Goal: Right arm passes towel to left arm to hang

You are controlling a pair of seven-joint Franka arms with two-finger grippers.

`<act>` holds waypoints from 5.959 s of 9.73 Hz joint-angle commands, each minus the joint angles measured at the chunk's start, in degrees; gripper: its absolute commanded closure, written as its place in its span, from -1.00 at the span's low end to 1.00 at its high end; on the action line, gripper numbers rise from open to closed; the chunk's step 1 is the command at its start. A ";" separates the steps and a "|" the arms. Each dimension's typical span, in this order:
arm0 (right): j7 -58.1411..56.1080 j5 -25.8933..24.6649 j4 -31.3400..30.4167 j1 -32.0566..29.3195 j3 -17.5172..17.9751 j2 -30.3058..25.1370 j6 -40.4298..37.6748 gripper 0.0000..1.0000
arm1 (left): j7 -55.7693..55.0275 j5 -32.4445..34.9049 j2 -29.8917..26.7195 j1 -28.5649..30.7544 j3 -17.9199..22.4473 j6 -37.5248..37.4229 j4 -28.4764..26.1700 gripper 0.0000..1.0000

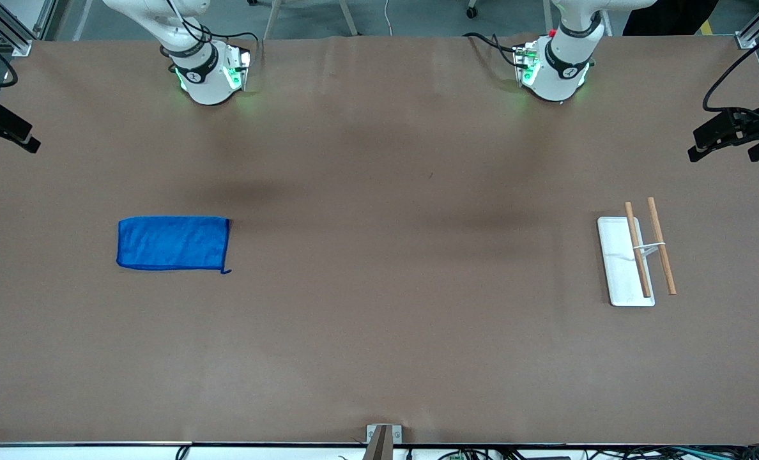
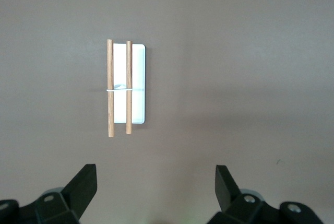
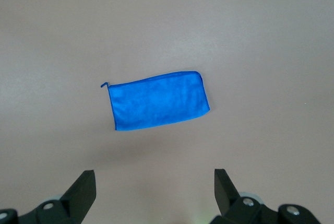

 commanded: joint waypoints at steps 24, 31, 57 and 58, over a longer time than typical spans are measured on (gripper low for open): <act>-13.91 0.20 -34.51 -1.07 -0.21 30.35 59.73 -1.00 | 0.38 0.20 1.66 -0.38 -0.63 -0.09 -0.76 -1.00; -13.56 0.29 -34.34 -1.78 -0.21 30.44 60.18 0.56 | 0.38 0.20 1.75 -0.29 -0.98 -0.18 -1.02 -1.00; 36.98 45.45 5.65 19.40 40.02 32.37 61.80 0.97 | 26.65 -59.09 9.81 -0.65 3.41 -4.12 -22.73 -0.95; 36.98 46.51 6.00 19.32 42.48 33.07 64.80 0.96 | 29.97 -61.65 12.88 -0.56 3.41 -7.36 -22.73 -0.86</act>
